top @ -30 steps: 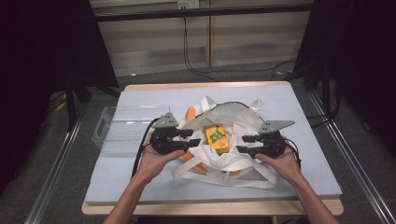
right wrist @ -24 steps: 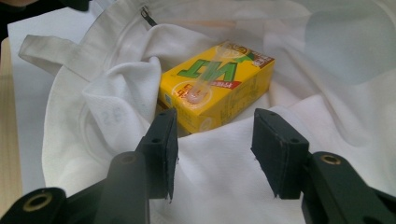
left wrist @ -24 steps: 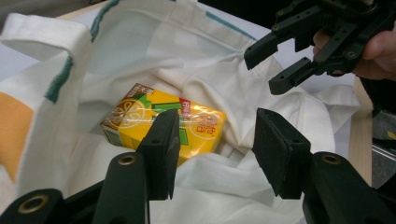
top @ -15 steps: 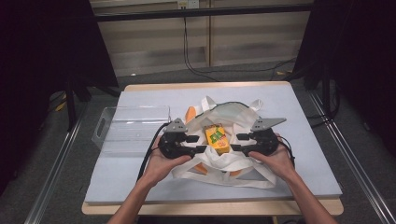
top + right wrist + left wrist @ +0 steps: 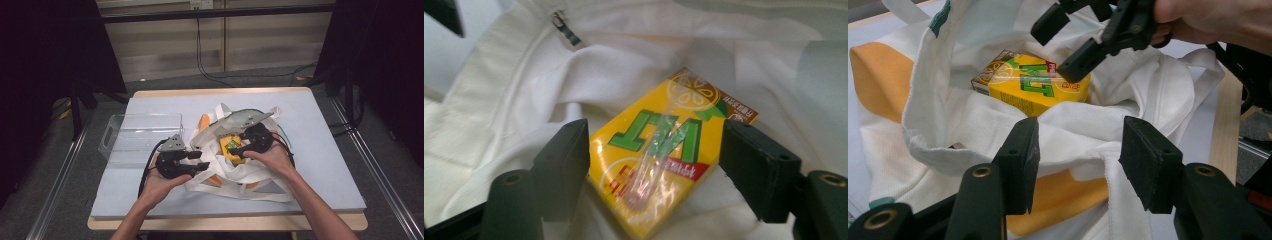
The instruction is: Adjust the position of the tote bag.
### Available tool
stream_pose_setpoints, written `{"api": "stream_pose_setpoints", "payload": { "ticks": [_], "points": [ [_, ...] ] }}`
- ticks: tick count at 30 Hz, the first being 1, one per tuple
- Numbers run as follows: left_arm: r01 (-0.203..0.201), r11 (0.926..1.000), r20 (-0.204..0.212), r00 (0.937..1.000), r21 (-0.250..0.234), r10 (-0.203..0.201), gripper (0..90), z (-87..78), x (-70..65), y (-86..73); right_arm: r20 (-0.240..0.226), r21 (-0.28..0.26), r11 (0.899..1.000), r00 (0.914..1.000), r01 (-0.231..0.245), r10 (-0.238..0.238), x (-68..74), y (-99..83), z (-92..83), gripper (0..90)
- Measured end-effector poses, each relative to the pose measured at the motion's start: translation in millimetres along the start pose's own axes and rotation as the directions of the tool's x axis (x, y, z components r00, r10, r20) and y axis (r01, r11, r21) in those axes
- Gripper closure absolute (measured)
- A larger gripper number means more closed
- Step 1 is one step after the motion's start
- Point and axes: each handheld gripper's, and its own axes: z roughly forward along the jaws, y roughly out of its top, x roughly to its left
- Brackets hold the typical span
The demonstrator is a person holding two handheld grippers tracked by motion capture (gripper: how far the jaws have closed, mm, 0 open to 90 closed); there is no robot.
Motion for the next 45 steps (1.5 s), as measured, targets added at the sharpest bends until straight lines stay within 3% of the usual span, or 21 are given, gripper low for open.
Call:
{"api": "stream_pose_setpoints", "payload": {
  "ticks": [7, 12, 18, 23, 27, 30, 33, 42, 45],
  "points": [
    [-0.014, 0.9999, -0.006, 0.9999, 0.008, 0.014, 48.5, -8.2, -3.7, -2.7, 0.03, 0.039, 0.998, 0.9983, -0.051, 0.05, -5.1, 2.9, 18.5, 16.9],
    [0.0, 1.0, -0.011, 0.9999, -0.008, 0.0, 48.5, -13.4, -1.2, -3.9, 0.038, 0.055, 0.997, 0.9983, -0.047, 0.045, -0.3, -0.2, 22.4, 10.2],
    [0.011, 0.9999, -0.011, 0.9999, -0.01, -0.011, 48.3, -13.8, 1.3, -4.6, 0.056, 0.068, 0.997, 0.9981, -0.028, 0.024, 5.4, 0.9, 22.7, 9.5],
    [0.006, 1.0, -0.014, 0.9999, -0.004, -0.006, 48.3, -12.6, 3.3, -5.0, 0.031, 0.075, 0.996, 0.9986, -0.044, 0.042, 5.0, -0.1, 24.7, 9.0],
    [0.012, 0.9999, -0.014, 0.9998, -0.004, -0.012, 48.3, -11.4, 4.0, -5.0, 0.051, 0.113, 0.991, 0.9962, -0.076, 0.07, 4.8, 2.1, 31.7, 1.3],
    [0.008, 1.0, -0.011, 0.9999, -0.001, -0.008, 48.3, -11.1, 4.0, -5.1, 0.044, 0.102, 0.993, 0.997, -0.067, 0.063, 4.6, 2.9, 32.3, 2.6],
    [0.013, 0.9999, -0.013, 0.9998, 0.002, -0.013, 48.3, -10.4, 4.6, -5.3, 0.067, 0.091, 0.993, 0.9956, -0.071, 0.065, 5.7, 4.4, 32.7, 3.0],
    [0.01, 0.9999, -0.019, 0.9998, -0.006, -0.01, 48.0, -11.5, 4.3, -5.3, 0.119, 0.137, 0.988, 0.9913, -0.073, 0.056, 12.1, 4.7, 43.2, 0.0],
    [0.017, 0.9997, -0.025, 0.9995, -0.016, -0.018, 47.1, -14.9, 5.8, -5.7, 0.093, 0.144, 0.984, 0.9915, -0.104, 0.091, 8.4, 3.0, 43.2, 0.0]
  ]
}}
